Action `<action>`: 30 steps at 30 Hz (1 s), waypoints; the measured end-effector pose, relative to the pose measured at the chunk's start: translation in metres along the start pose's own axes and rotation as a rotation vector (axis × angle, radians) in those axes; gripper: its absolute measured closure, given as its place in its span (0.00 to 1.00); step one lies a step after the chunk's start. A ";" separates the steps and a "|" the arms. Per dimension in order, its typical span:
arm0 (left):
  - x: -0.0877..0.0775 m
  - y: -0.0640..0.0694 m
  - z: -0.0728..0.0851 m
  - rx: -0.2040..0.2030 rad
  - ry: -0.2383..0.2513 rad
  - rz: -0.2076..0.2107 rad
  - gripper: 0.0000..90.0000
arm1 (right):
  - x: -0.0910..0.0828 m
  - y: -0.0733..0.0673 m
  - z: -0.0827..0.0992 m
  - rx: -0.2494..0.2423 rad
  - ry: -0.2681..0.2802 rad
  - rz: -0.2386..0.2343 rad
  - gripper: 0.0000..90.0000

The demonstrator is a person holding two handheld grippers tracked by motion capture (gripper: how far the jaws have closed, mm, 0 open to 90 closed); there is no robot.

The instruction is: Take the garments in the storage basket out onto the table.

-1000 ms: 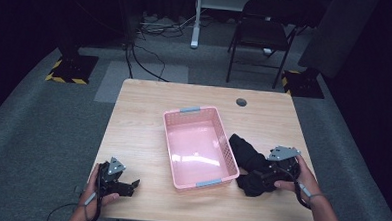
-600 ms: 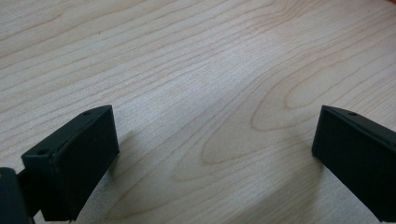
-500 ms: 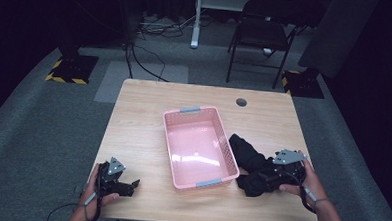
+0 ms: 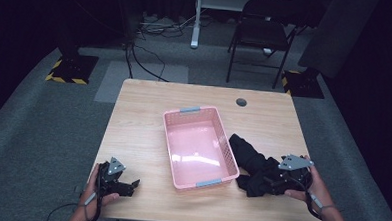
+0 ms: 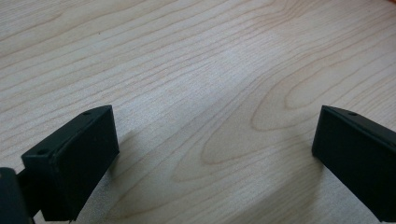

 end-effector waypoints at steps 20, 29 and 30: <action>0.000 0.000 0.000 0.000 0.000 0.000 0.00 | -0.009 0.001 0.025 0.038 0.002 0.018 0.04; 0.000 0.000 0.000 0.000 0.000 0.000 0.00 | -0.014 -0.001 0.038 0.047 -0.011 -0.001 0.03; 0.000 0.000 0.000 0.000 0.000 0.000 0.00 | -0.014 -0.001 0.040 0.046 -0.013 -0.002 0.03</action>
Point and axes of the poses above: each handheld gripper's, and its own axes: x roughly forward along the jaws, z roughly out of its underside, y roughly to its right, the point moved 3 cm from there along x, roughly forward along the jaws, and after that the axes turned 14 degrees about z, right-handed, at the moved point
